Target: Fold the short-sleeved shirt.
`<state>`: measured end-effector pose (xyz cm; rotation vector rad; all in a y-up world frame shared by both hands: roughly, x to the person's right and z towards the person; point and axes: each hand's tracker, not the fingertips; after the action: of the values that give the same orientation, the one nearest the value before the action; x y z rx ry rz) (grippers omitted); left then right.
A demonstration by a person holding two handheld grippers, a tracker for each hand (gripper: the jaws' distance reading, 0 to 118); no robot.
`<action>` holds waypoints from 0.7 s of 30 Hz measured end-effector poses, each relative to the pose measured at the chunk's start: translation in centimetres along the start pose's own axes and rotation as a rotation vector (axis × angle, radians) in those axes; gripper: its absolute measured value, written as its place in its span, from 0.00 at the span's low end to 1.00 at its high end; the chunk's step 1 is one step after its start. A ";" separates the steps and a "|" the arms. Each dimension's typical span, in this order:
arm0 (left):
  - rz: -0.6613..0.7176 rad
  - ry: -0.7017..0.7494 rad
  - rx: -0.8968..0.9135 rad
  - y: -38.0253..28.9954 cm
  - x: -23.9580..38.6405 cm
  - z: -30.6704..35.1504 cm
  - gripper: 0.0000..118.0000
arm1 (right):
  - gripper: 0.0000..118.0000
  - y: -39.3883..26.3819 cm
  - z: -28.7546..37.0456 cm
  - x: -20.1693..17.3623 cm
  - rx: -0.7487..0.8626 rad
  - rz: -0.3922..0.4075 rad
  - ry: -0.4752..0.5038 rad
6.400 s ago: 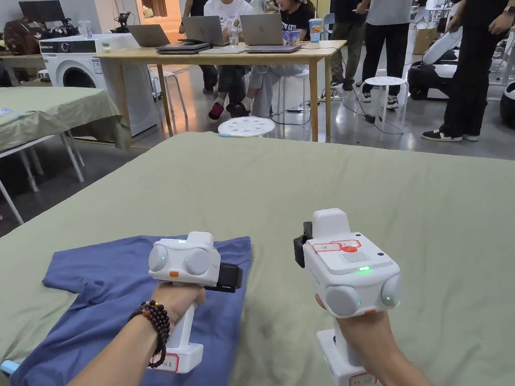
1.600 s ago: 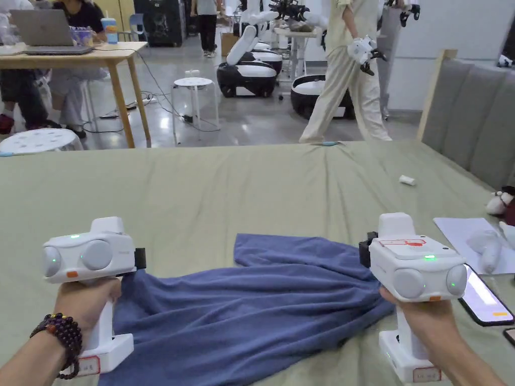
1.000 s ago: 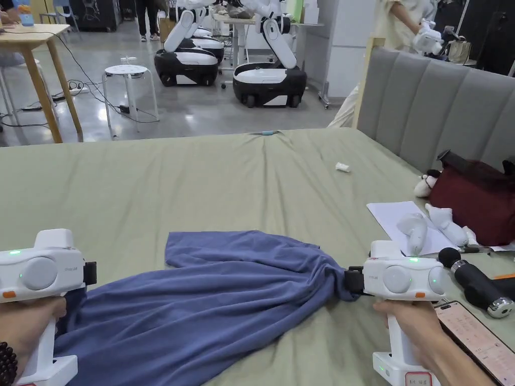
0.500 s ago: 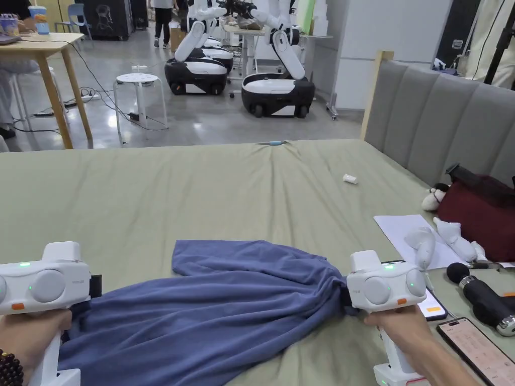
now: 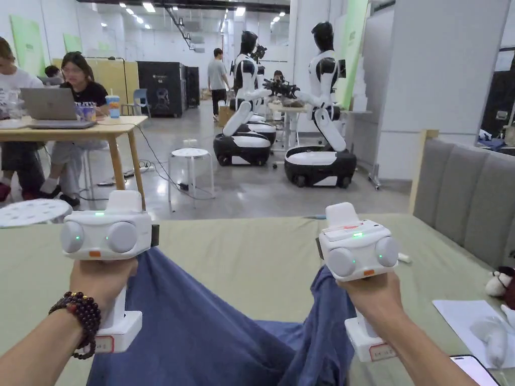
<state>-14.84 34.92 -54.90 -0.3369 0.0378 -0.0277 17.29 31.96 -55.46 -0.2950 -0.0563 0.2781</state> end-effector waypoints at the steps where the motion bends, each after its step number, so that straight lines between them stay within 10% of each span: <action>1: -0.008 0.012 0.030 1.6 0.0 0.2 0.02 | 0.05 1.8 0.4 -0.6 0.041 0.001 0.006; 11: 0.002 0.157 0.259 16.9 -5.1 1.6 0.02 | 0.05 18.4 0.3 -1.1 0.284 0.008 -0.051; 21: -0.013 0.316 0.289 21.3 -11.2 -0.4 0.02 | 0.05 25.3 -6.0 2.8 0.205 0.001 -0.195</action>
<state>-25.58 55.24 -61.94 -0.0407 0.3416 -0.0980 13.88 54.35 -68.61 -0.0640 -0.2187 0.3106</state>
